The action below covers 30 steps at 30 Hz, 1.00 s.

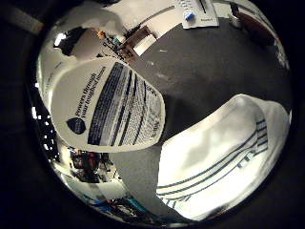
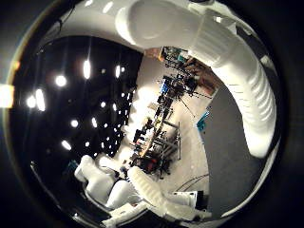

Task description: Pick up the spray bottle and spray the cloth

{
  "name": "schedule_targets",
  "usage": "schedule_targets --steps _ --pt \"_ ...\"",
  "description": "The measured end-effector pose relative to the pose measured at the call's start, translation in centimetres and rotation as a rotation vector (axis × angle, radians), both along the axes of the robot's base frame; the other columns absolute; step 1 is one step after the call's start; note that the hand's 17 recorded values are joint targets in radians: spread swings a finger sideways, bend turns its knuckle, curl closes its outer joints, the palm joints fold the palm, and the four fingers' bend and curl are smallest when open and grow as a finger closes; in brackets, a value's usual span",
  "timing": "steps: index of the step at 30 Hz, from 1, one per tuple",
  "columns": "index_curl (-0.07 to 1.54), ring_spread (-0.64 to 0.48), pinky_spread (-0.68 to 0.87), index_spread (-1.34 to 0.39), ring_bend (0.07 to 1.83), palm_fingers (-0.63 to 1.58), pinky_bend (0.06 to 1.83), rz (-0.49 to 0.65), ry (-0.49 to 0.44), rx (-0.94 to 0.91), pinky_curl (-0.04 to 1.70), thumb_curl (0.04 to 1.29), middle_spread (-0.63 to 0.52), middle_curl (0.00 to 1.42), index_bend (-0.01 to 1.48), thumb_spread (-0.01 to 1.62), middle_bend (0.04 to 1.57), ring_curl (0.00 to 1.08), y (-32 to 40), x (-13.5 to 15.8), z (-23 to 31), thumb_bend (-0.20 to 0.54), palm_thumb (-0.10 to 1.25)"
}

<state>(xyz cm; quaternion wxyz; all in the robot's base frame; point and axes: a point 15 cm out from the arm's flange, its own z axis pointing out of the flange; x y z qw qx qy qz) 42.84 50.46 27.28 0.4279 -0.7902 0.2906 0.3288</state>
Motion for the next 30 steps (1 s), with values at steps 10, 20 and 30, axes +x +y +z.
schedule_targets --steps 10,20,30 --pt "0.36 0.3 0.61 -0.3 0.39 0.09 0.75 0.038 -0.064 -0.114 0.24 0.38 0.06 0.3 0.31 0.94 0.28 0.18 -2.2 0.0 0.1 -0.033 0.32" --pt "0.35 0.32 0.6 -0.34 0.25 0.14 0.62 0.045 -0.166 -0.508 0.21 0.37 0.06 0.29 0.23 0.93 0.18 0.19 -12.0 1.3 1.0 -0.031 0.33" --pt "0.35 0.32 0.59 -0.35 0.2 0.13 0.59 -0.074 -0.25 -0.646 0.23 0.37 0.06 0.26 0.2 0.95 0.17 0.21 -21.0 1.8 7.2 -0.032 0.36"
